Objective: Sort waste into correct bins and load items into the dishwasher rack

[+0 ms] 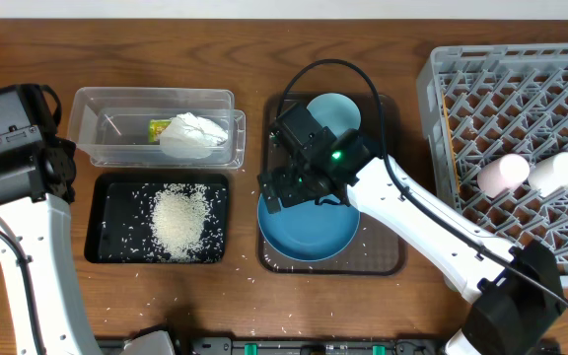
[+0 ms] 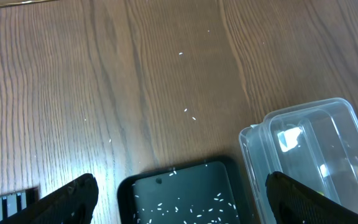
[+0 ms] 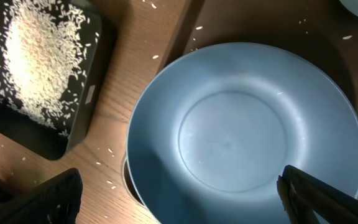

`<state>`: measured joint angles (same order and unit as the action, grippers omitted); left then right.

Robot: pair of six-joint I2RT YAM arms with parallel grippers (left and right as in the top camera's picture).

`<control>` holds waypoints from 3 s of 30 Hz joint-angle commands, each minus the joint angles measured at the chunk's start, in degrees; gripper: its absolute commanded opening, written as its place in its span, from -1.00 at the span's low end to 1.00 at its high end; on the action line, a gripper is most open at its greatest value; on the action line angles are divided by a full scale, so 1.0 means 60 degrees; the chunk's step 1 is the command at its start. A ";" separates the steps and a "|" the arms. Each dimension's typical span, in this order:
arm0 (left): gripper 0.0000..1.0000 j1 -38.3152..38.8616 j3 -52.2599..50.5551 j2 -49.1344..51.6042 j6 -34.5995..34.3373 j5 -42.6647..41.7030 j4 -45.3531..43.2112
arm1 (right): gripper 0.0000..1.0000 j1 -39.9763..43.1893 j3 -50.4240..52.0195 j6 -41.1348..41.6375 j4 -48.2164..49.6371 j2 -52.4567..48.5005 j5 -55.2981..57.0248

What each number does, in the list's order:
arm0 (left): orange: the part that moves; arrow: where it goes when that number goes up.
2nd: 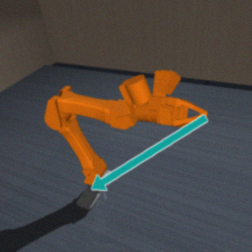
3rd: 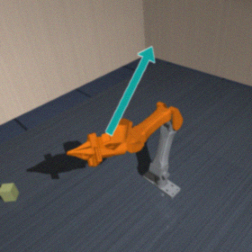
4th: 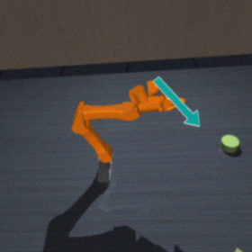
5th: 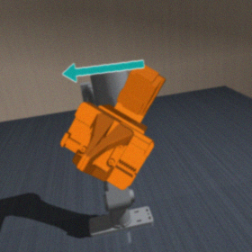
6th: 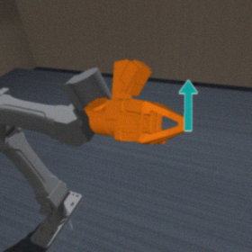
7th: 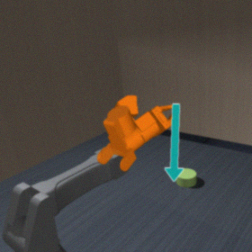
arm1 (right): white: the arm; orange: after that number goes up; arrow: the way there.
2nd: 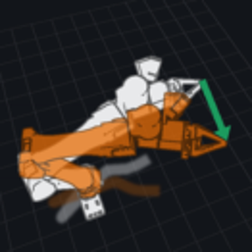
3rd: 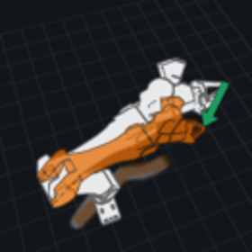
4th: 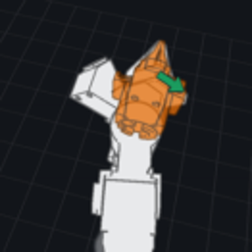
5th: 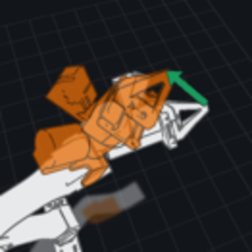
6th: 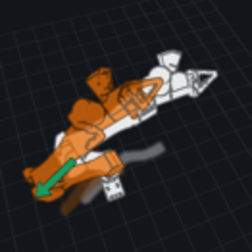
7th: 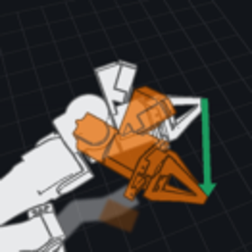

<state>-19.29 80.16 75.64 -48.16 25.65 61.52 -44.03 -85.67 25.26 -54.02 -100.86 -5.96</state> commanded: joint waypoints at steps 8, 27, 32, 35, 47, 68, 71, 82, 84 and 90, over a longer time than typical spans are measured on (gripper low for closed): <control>0.79 -0.0033 0.0033 0.0011 -0.0022 0.0084 0.0029 | 0.98 -0.0087 -0.0004 0.1224 0.0353 0.0036 -0.0809; 0.78 -0.0033 0.0033 0.0015 -0.0022 0.0084 0.0029 | 0.99 0.0769 -0.0026 0.0022 0.0171 0.0040 0.0066; 0.79 -0.0033 0.0033 0.0015 -0.0022 0.0084 0.0029 | 0.98 0.1555 -0.0026 0.0029 0.0153 0.0040 0.0459; 0.78 -0.0033 0.0033 0.0015 -0.0022 0.0084 0.0029 | 0.98 0.2076 -0.0026 0.0073 0.0149 0.0040 0.0448; 0.78 -0.0033 0.0033 0.0015 -0.0022 0.0084 0.0029 | 0.98 0.2364 0.0845 0.0066 0.0018 0.0040 0.0492; 0.79 -0.0033 0.0033 0.0015 -0.0022 0.0084 0.0029 | 0.44 0.2135 0.2962 0.0186 0.1016 0.0036 0.0499; 0.78 -0.0033 0.0033 0.0015 -0.0022 0.0084 0.0029 | 0.46 0.2131 0.3297 0.0568 0.1308 0.0036 0.0488; 0.78 -0.0033 0.0033 0.0015 -0.0022 0.0080 0.0029 | 0.32 0.2127 0.3621 0.0572 0.1716 0.0036 0.0539; 0.79 -0.0033 0.0033 0.0015 -0.0022 0.0084 0.0029 | 0.25 0.2127 0.3621 0.0572 0.1687 0.0036 0.0750; 0.79 -0.0033 0.0033 0.0015 -0.0022 0.0084 0.0029 | 0.18 0.2127 0.3679 0.0576 0.1719 0.0036 0.0962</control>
<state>-19.29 80.16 75.64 -48.16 25.65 61.49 -31.00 -64.27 28.27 -43.81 -100.86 -1.63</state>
